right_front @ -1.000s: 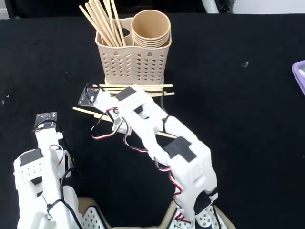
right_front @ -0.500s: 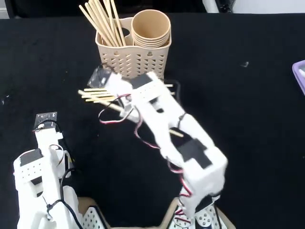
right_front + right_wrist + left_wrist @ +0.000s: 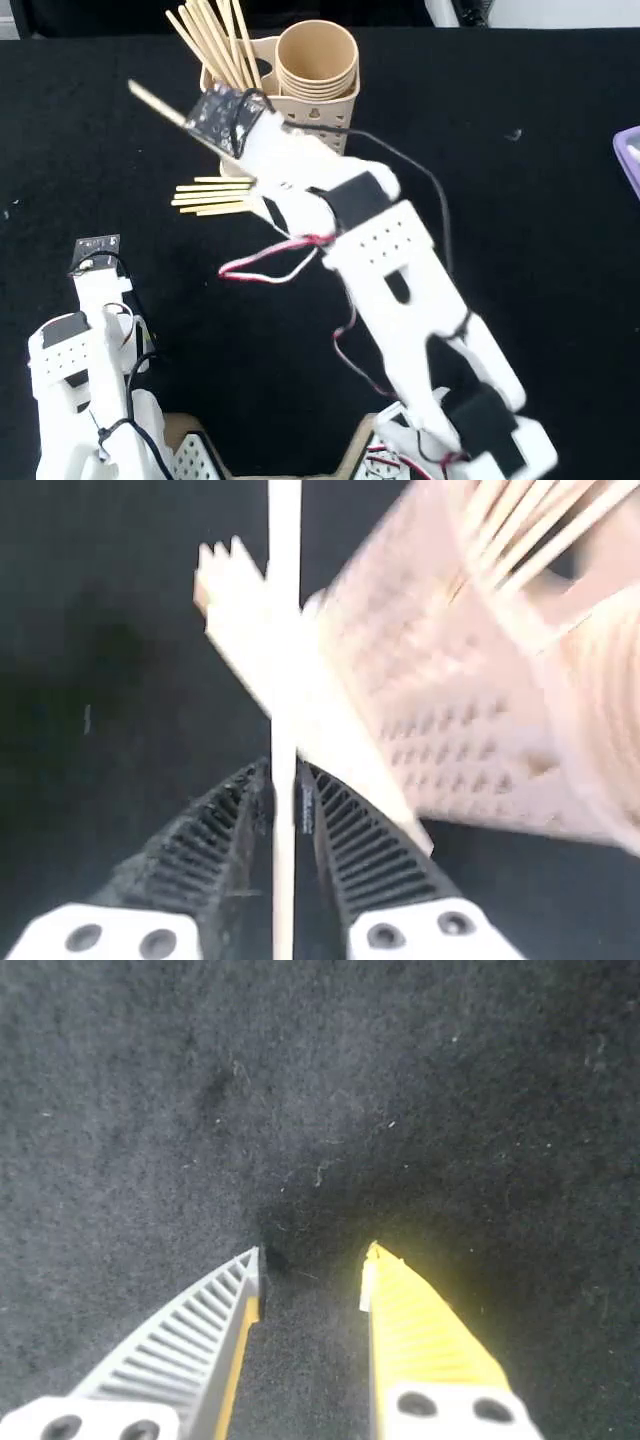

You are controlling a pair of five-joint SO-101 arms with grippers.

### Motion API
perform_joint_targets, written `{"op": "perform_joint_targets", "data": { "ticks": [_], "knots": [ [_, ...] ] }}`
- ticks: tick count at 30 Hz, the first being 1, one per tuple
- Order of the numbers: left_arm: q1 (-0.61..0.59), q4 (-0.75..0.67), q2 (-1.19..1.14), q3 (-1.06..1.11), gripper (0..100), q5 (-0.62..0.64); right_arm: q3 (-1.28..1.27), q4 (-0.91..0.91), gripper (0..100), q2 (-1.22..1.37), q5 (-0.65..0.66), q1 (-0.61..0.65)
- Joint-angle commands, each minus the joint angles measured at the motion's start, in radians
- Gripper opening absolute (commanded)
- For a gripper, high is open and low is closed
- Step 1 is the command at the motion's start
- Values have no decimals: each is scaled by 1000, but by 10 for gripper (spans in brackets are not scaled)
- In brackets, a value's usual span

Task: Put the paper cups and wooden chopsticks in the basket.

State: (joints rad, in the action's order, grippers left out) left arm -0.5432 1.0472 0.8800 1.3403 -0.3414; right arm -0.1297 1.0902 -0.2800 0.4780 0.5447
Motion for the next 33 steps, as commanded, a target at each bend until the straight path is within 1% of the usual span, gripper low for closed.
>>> {"op": "perform_joint_targets", "data": {
  "ticks": [1,3,6,14,19,24,33],
  "knots": [
    [12,-14,12,-2,173,5,5,-133,11,-82,-117,11],
    [12,-14,12,-2,173,5,2,-226,11,-79,-167,11],
    [12,-14,12,-2,173,5,2,-367,11,-54,-210,11],
    [12,-14,12,-2,173,5,7,-839,11,42,-210,9],
    [12,-14,12,-2,173,5,10,-1066,11,111,-212,9],
    [12,-14,12,-2,173,5,12,-1172,11,140,-212,9],
    [12,-14,12,-2,173,5,7,-1186,11,196,-212,-12]
  ]
}}
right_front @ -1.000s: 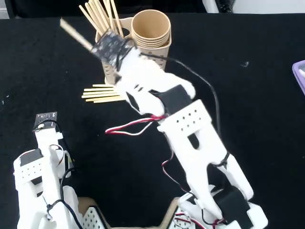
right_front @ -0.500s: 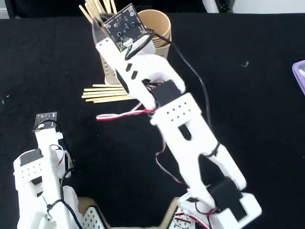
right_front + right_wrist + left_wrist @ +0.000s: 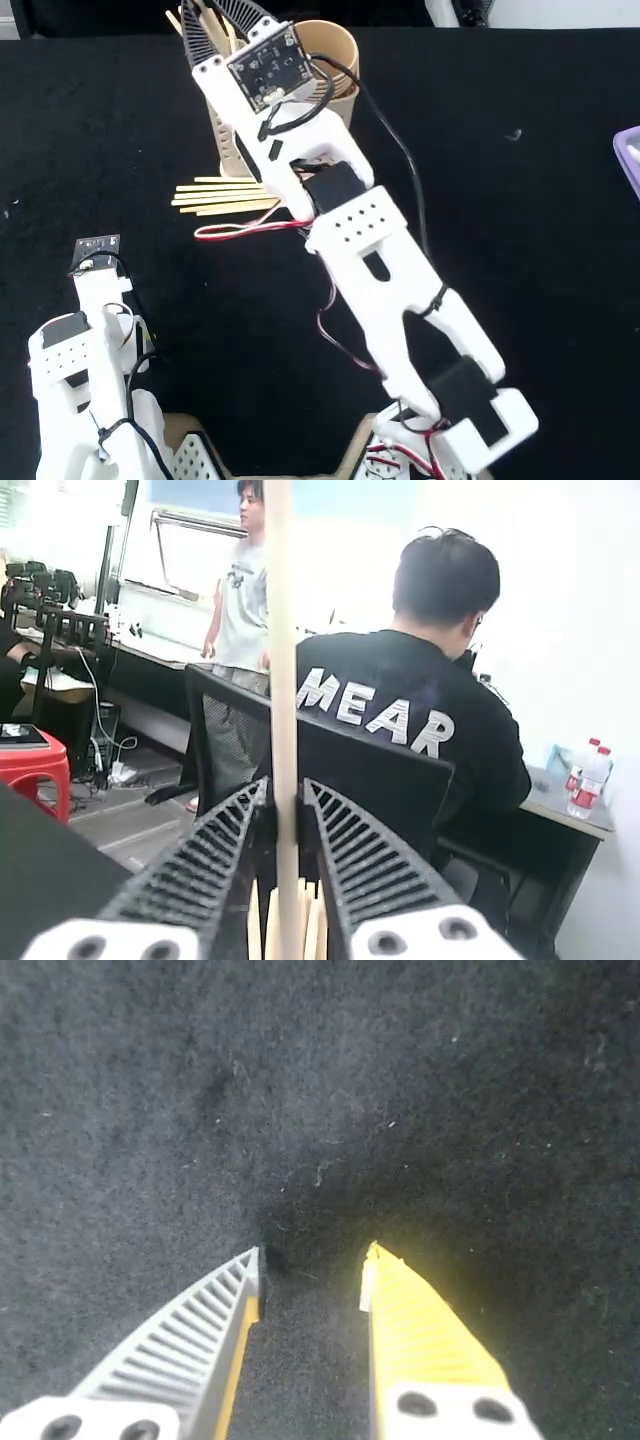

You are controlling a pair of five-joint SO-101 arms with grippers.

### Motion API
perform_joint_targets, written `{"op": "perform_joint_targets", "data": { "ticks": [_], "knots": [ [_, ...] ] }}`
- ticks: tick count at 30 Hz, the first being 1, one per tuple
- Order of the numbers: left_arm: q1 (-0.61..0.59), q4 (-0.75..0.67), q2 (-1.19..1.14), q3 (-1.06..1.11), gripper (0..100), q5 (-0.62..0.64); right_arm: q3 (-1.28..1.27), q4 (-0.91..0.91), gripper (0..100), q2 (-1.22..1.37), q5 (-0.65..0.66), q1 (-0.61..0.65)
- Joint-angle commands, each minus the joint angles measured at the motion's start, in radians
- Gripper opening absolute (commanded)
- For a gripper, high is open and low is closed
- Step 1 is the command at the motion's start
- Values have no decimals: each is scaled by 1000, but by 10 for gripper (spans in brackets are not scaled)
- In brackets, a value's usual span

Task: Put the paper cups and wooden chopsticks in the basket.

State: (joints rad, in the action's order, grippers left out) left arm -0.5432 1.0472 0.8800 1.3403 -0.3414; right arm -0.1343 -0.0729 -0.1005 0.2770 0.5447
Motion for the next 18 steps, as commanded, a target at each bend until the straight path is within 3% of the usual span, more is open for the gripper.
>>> {"op": "perform_joint_targets", "data": {
  "ticks": [1,13,18],
  "knots": [
    [12,-14,12,-2,173,5,13,-23,11,38,-12,-20],
    [12,-14,12,-2,173,3,12,-17,11,209,-17,-46],
    [12,-14,12,-2,173,3,51,98,52,222,-104,-80]
  ]
}}
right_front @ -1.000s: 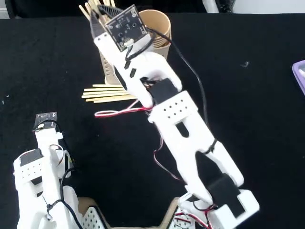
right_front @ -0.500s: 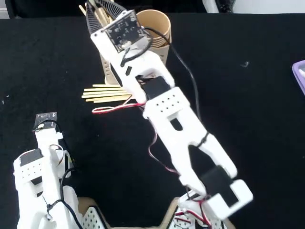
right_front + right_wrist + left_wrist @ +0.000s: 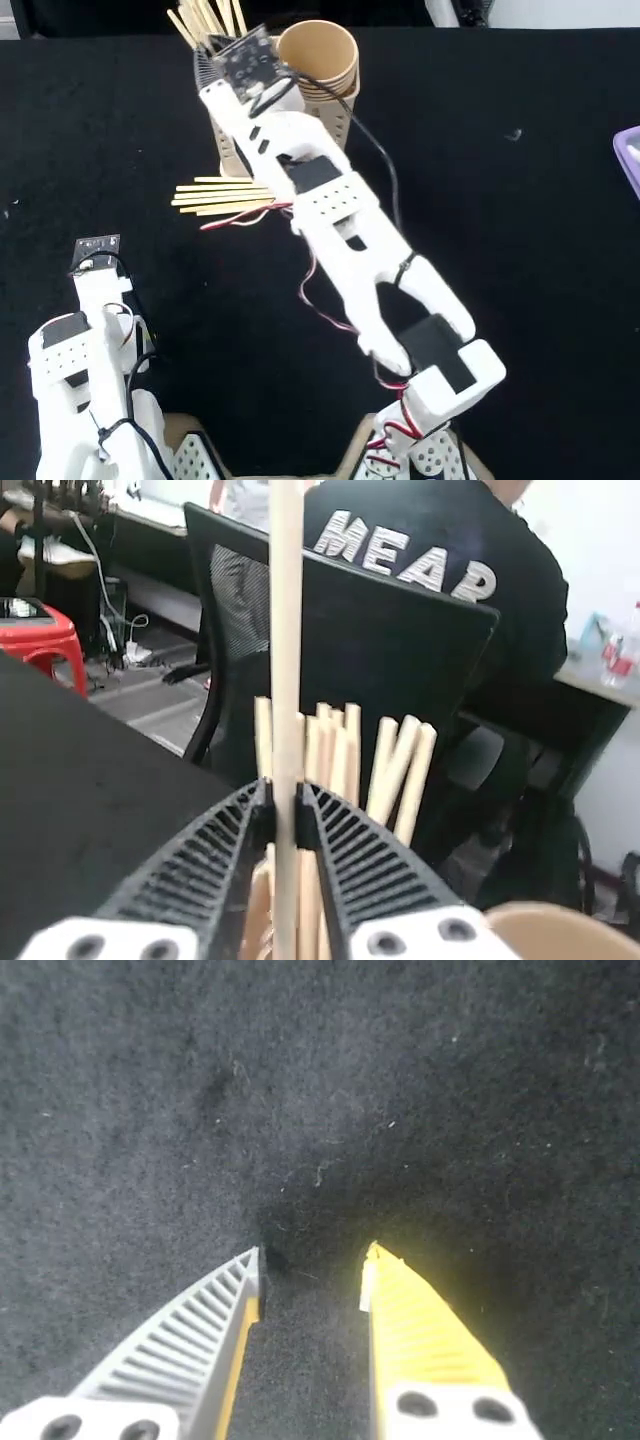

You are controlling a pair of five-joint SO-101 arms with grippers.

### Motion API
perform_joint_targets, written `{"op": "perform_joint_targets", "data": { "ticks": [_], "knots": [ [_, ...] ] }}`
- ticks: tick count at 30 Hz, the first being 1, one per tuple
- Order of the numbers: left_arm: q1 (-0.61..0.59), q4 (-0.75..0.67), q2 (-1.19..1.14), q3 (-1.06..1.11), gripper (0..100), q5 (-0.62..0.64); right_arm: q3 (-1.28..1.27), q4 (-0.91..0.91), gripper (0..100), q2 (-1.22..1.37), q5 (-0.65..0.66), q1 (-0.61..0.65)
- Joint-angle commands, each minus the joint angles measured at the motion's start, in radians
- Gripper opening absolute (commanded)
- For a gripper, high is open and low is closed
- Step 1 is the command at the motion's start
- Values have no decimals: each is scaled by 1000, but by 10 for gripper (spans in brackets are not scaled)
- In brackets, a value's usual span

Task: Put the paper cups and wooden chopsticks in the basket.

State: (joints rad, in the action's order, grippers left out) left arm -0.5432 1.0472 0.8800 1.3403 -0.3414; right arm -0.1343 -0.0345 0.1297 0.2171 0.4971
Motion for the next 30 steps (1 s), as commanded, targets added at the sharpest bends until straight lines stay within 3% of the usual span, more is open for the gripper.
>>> {"op": "perform_joint_targets", "data": {
  "ticks": [1,3,15,23,30],
  "knots": [
    [12,-14,12,-2,173,3,67,95,87,-7,-64,-38],
    [12,-14,12,-2,173,3,104,170,132,-7,-97,-44],
    [12,-14,12,-2,173,3,186,361,111,-130,-103,-34],
    [12,-14,12,-2,173,3,185,845,113,-433,-100,15],
    [12,-14,12,-2,173,3,162,1151,144,-483,-28,14]
  ]
}}
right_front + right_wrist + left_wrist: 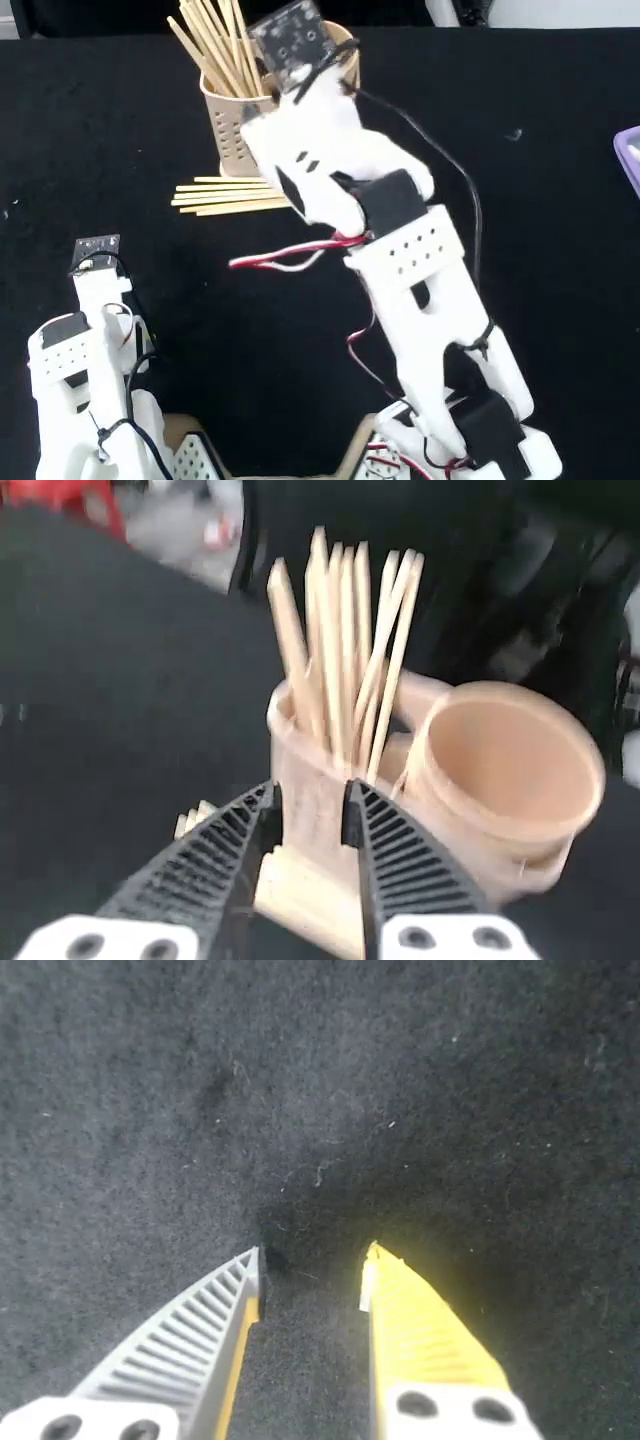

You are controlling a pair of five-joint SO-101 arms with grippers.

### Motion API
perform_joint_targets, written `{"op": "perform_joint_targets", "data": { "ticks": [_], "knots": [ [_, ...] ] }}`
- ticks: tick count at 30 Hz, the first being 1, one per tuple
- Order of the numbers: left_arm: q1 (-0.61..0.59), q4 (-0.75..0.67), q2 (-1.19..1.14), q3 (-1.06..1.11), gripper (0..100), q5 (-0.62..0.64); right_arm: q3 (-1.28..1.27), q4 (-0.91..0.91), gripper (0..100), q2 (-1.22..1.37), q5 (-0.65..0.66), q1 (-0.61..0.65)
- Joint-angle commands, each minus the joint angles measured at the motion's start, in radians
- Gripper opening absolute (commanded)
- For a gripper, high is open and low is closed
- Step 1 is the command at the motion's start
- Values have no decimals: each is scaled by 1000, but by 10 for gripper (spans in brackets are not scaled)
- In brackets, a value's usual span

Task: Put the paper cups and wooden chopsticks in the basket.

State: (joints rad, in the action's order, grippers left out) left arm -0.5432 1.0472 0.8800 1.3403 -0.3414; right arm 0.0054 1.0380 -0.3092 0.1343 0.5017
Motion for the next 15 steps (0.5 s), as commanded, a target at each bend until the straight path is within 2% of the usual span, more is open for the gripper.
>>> {"op": "perform_joint_targets", "data": {
  "ticks": [1,5,9,15],
  "knots": [
    [12,-14,12,-2,173,3,-2,97,171,-47,80,8],
    [12,-14,12,-2,173,3,-147,173,277,-50,184,-8],
    [12,-14,12,-2,173,3,-334,222,269,-53,362,-28],
    [13,-14,12,-4,173,3,-576,37,270,-53,422,-190]
  ]
}}
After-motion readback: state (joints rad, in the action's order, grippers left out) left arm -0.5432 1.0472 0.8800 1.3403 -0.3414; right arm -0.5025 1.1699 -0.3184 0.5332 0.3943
